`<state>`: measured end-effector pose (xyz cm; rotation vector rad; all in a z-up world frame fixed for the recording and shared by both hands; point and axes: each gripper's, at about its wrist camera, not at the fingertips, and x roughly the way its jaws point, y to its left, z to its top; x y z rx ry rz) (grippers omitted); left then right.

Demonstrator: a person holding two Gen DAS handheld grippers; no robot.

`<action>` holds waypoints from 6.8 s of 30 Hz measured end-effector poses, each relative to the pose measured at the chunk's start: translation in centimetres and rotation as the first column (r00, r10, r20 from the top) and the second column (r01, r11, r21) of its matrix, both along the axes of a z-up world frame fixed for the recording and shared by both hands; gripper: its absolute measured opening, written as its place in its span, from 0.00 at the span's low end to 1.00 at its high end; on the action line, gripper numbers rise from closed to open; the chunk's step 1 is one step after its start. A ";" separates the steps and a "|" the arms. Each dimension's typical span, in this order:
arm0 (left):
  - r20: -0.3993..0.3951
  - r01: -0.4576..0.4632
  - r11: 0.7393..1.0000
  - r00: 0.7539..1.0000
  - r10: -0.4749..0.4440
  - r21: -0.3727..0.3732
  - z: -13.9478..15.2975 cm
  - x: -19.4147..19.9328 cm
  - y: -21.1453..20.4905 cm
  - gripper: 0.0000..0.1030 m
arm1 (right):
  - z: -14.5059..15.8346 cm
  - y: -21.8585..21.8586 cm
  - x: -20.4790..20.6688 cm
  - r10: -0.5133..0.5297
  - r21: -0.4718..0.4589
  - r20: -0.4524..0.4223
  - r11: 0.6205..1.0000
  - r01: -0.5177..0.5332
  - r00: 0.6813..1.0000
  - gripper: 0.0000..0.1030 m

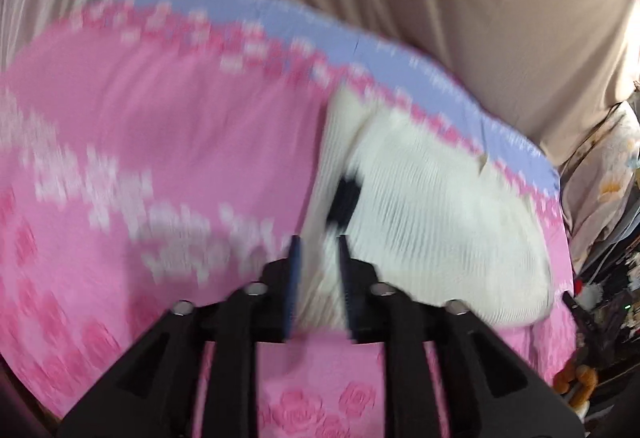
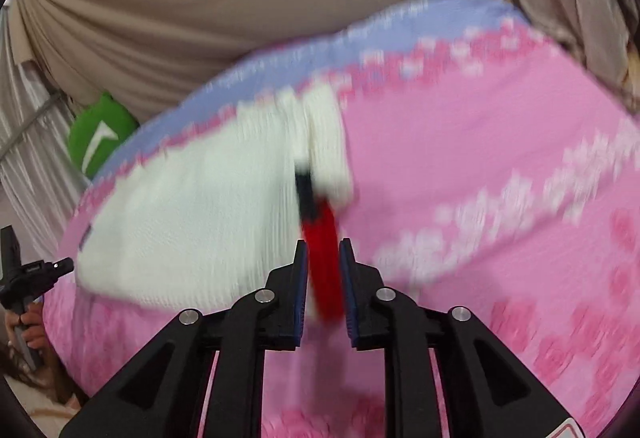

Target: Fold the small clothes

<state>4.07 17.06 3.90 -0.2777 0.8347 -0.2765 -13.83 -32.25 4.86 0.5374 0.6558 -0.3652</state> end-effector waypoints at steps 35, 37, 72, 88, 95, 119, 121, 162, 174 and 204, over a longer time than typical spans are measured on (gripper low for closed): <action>0.030 -0.043 0.990 0.999 0.040 0.134 -1.8 17.5 -8.5 0.07 | 0.9 -6.5 16.2 -0.097 -0.099 0.001 0.990 0.097 0.995 0.18; 0.126 -0.064 0.986 0.991 0.044 0.157 0.9 14.5 -8.2 0.07 | 3.0 -4.3 15.0 -0.045 -0.127 0.066 0.991 0.053 0.997 0.18; 0.049 0.055 0.989 0.997 -0.062 0.139 -0.2 13.6 -9.2 0.70 | 0.0 -5.0 15.1 0.012 -0.035 -0.005 0.999 -0.012 1.000 0.56; -0.033 0.014 0.988 0.999 -0.009 0.153 -5.1 19.0 -9.4 0.05 | -3.5 -7.7 18.7 -0.034 0.005 -0.086 0.999 0.035 0.996 0.07; -0.031 0.014 0.989 0.999 -0.009 0.150 -5.4 19.1 -9.2 0.06 | -2.2 -7.6 17.2 -0.101 0.014 -0.036 0.995 0.102 0.994 0.09; 0.014 -0.017 0.976 1.000 0.014 0.215 -5.3 18.0 -10.2 0.08 | -5.2 -2.6 8.1 -0.009 0.094 -0.086 0.995 0.017 0.996 0.00; 0.013 -0.023 0.980 1.000 0.020 0.198 -5.0 17.4 -9.9 0.09 | -4.7 -3.0 7.2 -0.036 0.082 -0.086 0.996 0.043 0.996 0.00; 0.189 0.433 0.901 0.882 -0.431 0.034 6.6 1.1 -22.6 0.22 | -2.4 5.2 11.2 0.266 0.111 0.070 0.956 -0.272 0.961 0.25; 0.006 0.656 0.715 0.736 -0.677 0.242 -3.4 -2.2 -38.7 0.30 | -2.3 -2.7 0.2 -0.071 0.121 0.047 0.991 0.065 0.996 0.33; -0.113 0.439 0.883 0.898 -0.426 0.164 -6.0 0.4 -26.3 0.61 | -2.0 -3.7 8.2 0.125 0.156 0.065 0.979 -0.133 0.990 0.33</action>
